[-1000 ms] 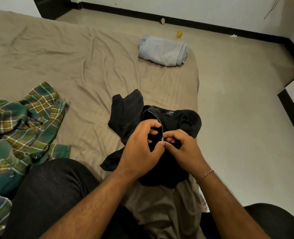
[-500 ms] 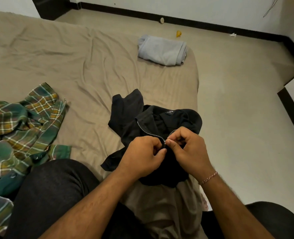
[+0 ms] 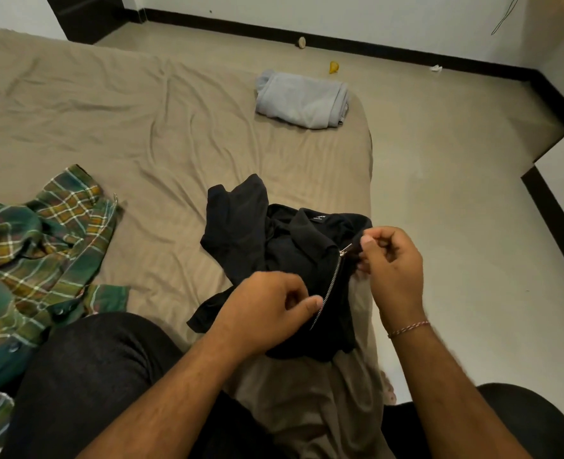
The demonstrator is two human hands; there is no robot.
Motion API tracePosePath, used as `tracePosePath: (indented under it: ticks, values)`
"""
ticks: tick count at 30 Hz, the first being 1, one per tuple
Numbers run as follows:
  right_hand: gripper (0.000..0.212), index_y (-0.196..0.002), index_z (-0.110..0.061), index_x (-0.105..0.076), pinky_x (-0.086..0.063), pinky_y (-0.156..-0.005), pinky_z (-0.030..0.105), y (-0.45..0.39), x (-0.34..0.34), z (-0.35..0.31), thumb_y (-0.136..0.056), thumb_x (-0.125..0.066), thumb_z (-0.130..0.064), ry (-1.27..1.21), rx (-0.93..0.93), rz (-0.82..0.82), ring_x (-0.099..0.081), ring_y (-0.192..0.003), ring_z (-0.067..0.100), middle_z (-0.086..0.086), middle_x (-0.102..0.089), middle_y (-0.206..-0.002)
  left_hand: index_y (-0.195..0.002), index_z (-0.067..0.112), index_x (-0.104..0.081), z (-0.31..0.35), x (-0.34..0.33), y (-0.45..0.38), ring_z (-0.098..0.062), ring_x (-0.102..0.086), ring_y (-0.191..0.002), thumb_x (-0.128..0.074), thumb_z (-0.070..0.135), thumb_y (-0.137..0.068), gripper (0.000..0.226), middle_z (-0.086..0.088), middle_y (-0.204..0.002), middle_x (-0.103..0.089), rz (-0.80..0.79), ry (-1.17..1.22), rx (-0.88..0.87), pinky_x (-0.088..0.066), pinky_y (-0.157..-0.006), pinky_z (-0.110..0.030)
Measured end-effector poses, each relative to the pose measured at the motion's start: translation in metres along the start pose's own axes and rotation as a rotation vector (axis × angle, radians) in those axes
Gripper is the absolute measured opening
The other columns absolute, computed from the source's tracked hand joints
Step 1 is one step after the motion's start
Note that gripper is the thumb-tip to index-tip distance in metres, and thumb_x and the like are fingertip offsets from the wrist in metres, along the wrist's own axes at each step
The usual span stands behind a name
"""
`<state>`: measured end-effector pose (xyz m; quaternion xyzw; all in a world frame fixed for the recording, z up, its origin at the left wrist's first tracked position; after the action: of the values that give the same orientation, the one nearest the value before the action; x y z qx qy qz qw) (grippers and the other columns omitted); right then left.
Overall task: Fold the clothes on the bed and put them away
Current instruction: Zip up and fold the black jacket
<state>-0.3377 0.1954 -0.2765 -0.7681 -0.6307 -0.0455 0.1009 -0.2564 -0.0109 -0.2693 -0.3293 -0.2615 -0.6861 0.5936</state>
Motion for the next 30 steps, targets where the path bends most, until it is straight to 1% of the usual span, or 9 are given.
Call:
tracePosePath:
  ticks: [3,7,10,13,18,21,24,27,30]
  values:
    - [0.01,-0.095,-0.028,-0.068,-0.063,-0.08,0.047,0.001,0.014,0.01,-0.095,-0.069,-0.018,-0.006,-0.092,0.182,-0.063,-0.076,0.008,0.001,-0.068,-0.086,-0.085,0.031,-0.069,-0.008,0.013,-0.005,-0.006,-0.063,-0.071,-0.066,0.043,-0.097,0.017,0.013,-0.074,-0.066,0.18,0.104,0.039,-0.056,-0.067,-0.033]
    - [0.02,-0.11,-0.024,-0.068,-0.053,-0.076,0.029,0.015,-0.004,-0.029,-0.091,-0.075,-0.027,0.33,0.305,0.067,-0.056,-0.084,0.005,-0.002,-0.06,-0.1,-0.115,0.032,-0.068,-0.021,0.02,-0.008,-0.005,-0.057,-0.104,-0.069,0.032,-0.093,0.022,0.015,-0.112,-0.063,0.331,0.023,0.093,-0.052,-0.094,-0.03]
    - [0.046,-0.121,-0.028,-0.067,-0.048,-0.086,0.029,0.021,-0.034,-0.022,-0.082,-0.078,-0.049,0.684,0.394,-0.122,-0.051,-0.105,0.011,-0.008,-0.053,-0.115,-0.151,0.04,-0.045,-0.038,0.012,-0.02,-0.021,-0.037,-0.141,-0.067,0.043,-0.092,0.063,0.003,-0.157,-0.039,0.168,-0.154,0.2,-0.04,-0.115,-0.043]
    - [0.017,-0.099,-0.025,-0.072,-0.051,-0.082,0.026,0.01,-0.036,0.0,-0.087,-0.077,-0.036,0.658,0.257,-0.123,-0.058,-0.103,0.018,-0.008,-0.054,-0.108,-0.152,0.048,-0.043,-0.054,0.003,-0.026,-0.023,-0.025,-0.152,-0.059,0.057,-0.097,0.059,0.006,-0.169,-0.025,-0.069,-0.242,0.352,-0.032,-0.118,-0.053]
    - [0.008,-0.1,-0.011,-0.071,-0.051,-0.087,0.023,0.029,-0.029,-0.04,-0.093,-0.074,-0.013,0.327,0.471,-0.018,-0.058,-0.1,0.004,-0.001,-0.06,-0.109,-0.139,0.036,-0.063,-0.029,0.028,-0.018,-0.014,-0.047,-0.135,-0.055,0.065,-0.092,0.055,0.011,-0.15,-0.052,0.243,-0.031,0.213,-0.043,-0.112,-0.045]
    - [0.02,-0.11,-0.006,-0.074,-0.049,-0.1,0.03,0.078,-0.069,-0.075,-0.091,-0.075,-0.01,0.3,0.807,-0.425,-0.059,-0.112,0.018,0.006,-0.063,-0.117,-0.126,0.028,-0.068,-0.029,0.039,-0.011,-0.01,-0.068,-0.096,-0.063,0.051,-0.095,0.039,0.002,-0.106,-0.075,0.336,0.902,0.3,-0.056,-0.086,-0.029]
    - [0.034,-0.129,-0.008,-0.069,-0.047,-0.106,0.037,0.125,-0.102,-0.077,-0.095,-0.069,-0.014,0.376,0.968,-0.799,-0.054,-0.128,0.023,0.01,-0.059,-0.135,-0.12,0.016,-0.067,-0.048,0.052,-0.008,-0.004,-0.061,-0.069,-0.064,0.006,-0.099,0.024,0.005,-0.073,-0.065,0.404,1.029,0.42,-0.051,-0.064,-0.014]
    - [0.041,-0.135,-0.007,-0.066,-0.048,-0.107,0.04,0.117,-0.086,-0.08,-0.095,-0.07,-0.01,0.299,0.937,-0.559,-0.054,-0.131,0.023,0.01,-0.058,-0.141,-0.108,0.015,-0.07,-0.078,0.073,0.0,-0.013,-0.067,-0.076,-0.057,-0.012,-0.094,0.033,0.0,-0.08,-0.072,0.577,1.041,0.528,-0.055,-0.064,-0.019]
    - [0.051,-0.141,-0.012,-0.057,-0.047,-0.109,0.045,0.067,-0.059,-0.055,-0.092,-0.071,-0.012,0.311,0.616,-0.222,-0.052,-0.131,0.021,0.004,-0.055,-0.141,-0.112,0.023,-0.069,-0.1,0.101,0.012,-0.015,-0.065,-0.093,-0.062,-0.005,-0.09,0.037,0.0,-0.102,-0.069,0.799,0.734,0.573,-0.053,-0.068,-0.017]
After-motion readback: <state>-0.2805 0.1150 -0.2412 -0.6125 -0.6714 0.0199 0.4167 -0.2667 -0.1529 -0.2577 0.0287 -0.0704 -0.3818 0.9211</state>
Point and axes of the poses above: each hand's wrist, its own y-axis away from the middle knuckle, its own x-axis out of the back of the hand, z = x × y, the point moved 7 cm from there along -y, towards the middle knuckle
